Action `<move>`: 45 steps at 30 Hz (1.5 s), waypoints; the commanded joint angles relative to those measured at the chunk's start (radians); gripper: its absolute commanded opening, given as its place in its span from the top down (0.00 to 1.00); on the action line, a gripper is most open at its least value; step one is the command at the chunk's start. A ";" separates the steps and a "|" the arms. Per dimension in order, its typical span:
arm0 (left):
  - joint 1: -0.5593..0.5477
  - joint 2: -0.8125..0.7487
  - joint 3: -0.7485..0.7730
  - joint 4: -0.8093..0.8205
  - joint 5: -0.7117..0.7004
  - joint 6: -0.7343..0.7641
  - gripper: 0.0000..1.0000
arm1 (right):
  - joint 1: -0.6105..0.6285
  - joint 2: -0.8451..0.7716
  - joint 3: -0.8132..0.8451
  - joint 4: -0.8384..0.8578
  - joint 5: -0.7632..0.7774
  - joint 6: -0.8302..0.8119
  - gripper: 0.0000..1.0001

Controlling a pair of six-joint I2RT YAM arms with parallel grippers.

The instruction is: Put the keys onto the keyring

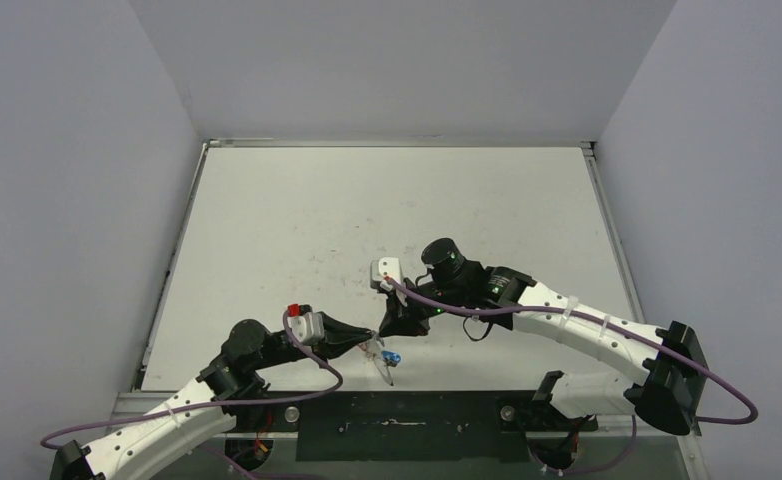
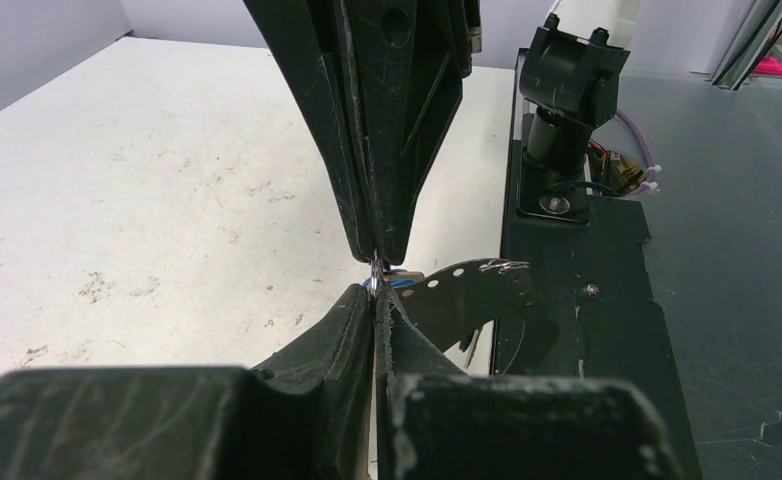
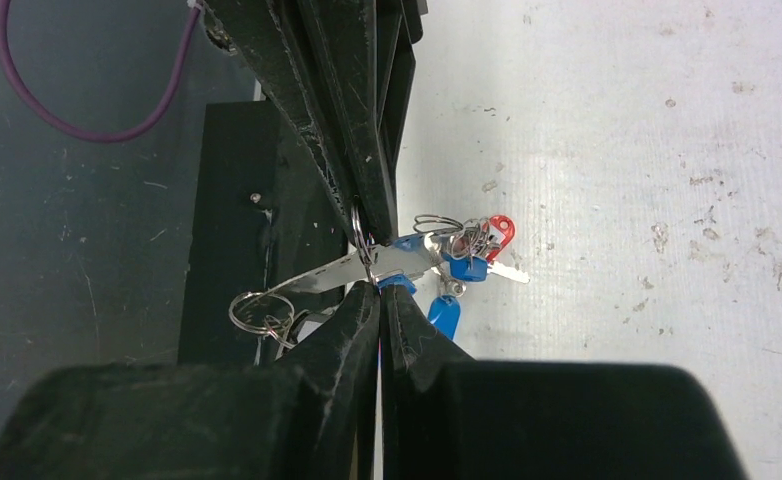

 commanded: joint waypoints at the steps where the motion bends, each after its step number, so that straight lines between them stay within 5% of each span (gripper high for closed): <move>1: -0.002 -0.014 0.034 0.081 -0.004 -0.005 1.00 | -0.009 0.001 0.000 -0.011 0.028 -0.028 1.00; 18: -0.002 -0.009 0.036 0.094 -0.008 -0.003 1.00 | 0.029 0.034 -0.003 0.061 0.111 0.020 0.99; 20: -0.002 -0.008 0.036 0.090 -0.007 -0.003 1.00 | 0.029 0.000 -0.012 0.073 0.123 0.020 0.93; 24: -0.003 -0.007 0.035 0.090 -0.005 -0.003 1.00 | 0.029 -0.086 -0.040 0.130 0.116 0.030 0.60; 27: -0.003 -0.006 0.034 0.090 -0.005 -0.003 1.00 | 0.029 -0.124 -0.061 0.182 0.101 0.038 0.51; 33: -0.002 -0.004 0.036 0.091 -0.004 -0.003 1.00 | 0.029 -0.086 -0.056 0.194 0.060 0.039 0.53; 45: -0.002 -0.012 0.038 0.082 -0.003 -0.007 1.00 | 0.029 0.004 -0.048 0.242 0.018 0.072 0.79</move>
